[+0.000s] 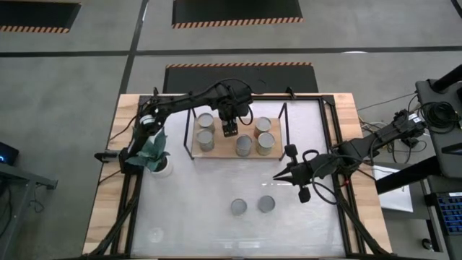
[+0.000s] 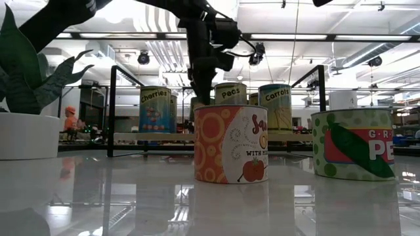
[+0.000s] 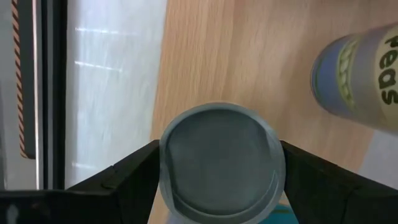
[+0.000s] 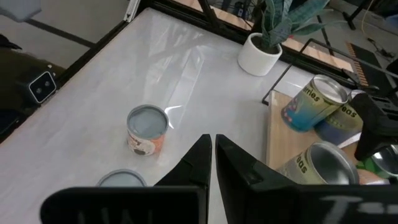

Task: Pick and place cans onto a shelf
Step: Put the small canned slice peaches on the shelf, then put the small canned meatballs on the shelf

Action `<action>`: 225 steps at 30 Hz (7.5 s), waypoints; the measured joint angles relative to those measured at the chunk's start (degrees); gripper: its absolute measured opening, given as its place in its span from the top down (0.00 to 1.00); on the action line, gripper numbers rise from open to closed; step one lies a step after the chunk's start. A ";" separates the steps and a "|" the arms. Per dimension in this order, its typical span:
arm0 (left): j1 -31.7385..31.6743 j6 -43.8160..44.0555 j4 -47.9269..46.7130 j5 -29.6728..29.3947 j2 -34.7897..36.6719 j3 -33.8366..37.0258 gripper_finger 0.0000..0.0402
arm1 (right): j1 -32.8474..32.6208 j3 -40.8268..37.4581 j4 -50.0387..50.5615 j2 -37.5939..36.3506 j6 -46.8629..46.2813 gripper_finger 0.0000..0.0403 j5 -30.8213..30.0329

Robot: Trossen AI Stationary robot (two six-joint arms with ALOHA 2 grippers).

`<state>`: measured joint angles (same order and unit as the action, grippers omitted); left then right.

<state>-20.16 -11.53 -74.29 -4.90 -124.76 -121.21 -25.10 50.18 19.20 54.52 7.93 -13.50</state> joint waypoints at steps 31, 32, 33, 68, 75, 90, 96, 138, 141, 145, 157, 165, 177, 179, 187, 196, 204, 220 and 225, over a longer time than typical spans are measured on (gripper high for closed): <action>0.08 0.08 18.36 -5.25 8.34 21.27 0.28 | -0.02 -0.51 -3.24 -0.02 2.34 0.97 -0.04; 0.08 0.01 18.85 -5.59 8.34 21.27 0.28 | -0.02 -0.51 -3.37 -0.02 2.62 0.97 -0.03; 0.06 -0.16 19.16 -6.12 8.30 21.20 0.27 | -0.02 -0.51 -3.35 -0.02 2.89 0.97 -0.04; -0.53 0.07 16.82 -7.65 8.13 20.29 0.15 | 0.00 -0.51 -3.28 -0.02 4.54 0.97 -0.04; 2.40 2.45 9.31 -7.63 8.61 15.01 0.15 | 0.00 -0.51 -3.30 -0.02 4.54 0.97 -0.04; 23.63 15.48 3.39 -6.25 13.63 13.38 0.15 | 0.00 -0.50 -3.59 -0.02 3.18 0.97 -0.03; 33.85 21.61 8.97 -6.50 12.80 14.19 0.15 | 0.00 -0.48 -3.66 -0.02 3.21 0.97 -0.02; 41.74 28.98 26.81 -2.13 -0.66 17.12 0.15 | 0.00 -0.44 -5.42 -0.02 7.32 0.97 -0.02; 41.59 28.86 26.83 -1.27 -0.66 17.12 0.16 | 0.00 -0.44 -5.42 -0.02 7.34 0.97 -0.03; 41.35 29.85 27.19 0.20 -0.66 17.86 0.21 | 0.00 -0.44 -5.42 -0.02 7.67 0.97 -0.03; 41.11 27.68 30.25 2.86 -0.50 19.66 0.31 | 0.00 -0.44 -5.42 -0.02 7.52 0.97 -0.04; 41.52 10.66 14.75 2.53 -0.07 11.20 0.32 | 0.00 -0.31 -5.38 -0.02 7.14 0.97 -0.04; 34.78 -4.23 -7.74 -6.63 0.11 -3.89 0.32 | 0.00 -0.31 -5.40 -0.02 7.23 0.97 -0.04; 32.95 -5.81 -8.90 -6.59 0.15 -3.91 0.32 | 0.00 -0.31 -5.40 -0.02 7.14 0.97 -0.04; 27.06 -8.07 -9.15 -6.14 0.64 -0.27 0.32 | 0.00 -0.29 -5.28 -0.02 7.12 0.97 -0.04; 25.84 -10.11 4.16 -3.15 11.67 15.47 0.32 | 0.00 -0.29 -4.96 -0.02 7.41 0.97 -0.04; 20.57 -11.98 12.46 -3.61 17.46 26.81 0.32 | 0.00 -0.27 -4.99 -0.02 7.26 0.97 -0.04; 15.76 -14.38 16.72 -4.96 16.04 30.38 0.28 | 0.00 -0.24 -5.01 -0.01 8.20 0.97 -0.09; 15.17 -14.38 17.30 -5.07 16.02 30.38 0.28 | 0.00 -0.24 -5.01 -0.02 8.63 0.97 -0.09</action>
<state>-4.99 -25.91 -56.99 -9.98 -108.74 -90.83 -25.10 49.93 14.20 54.50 16.56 -13.59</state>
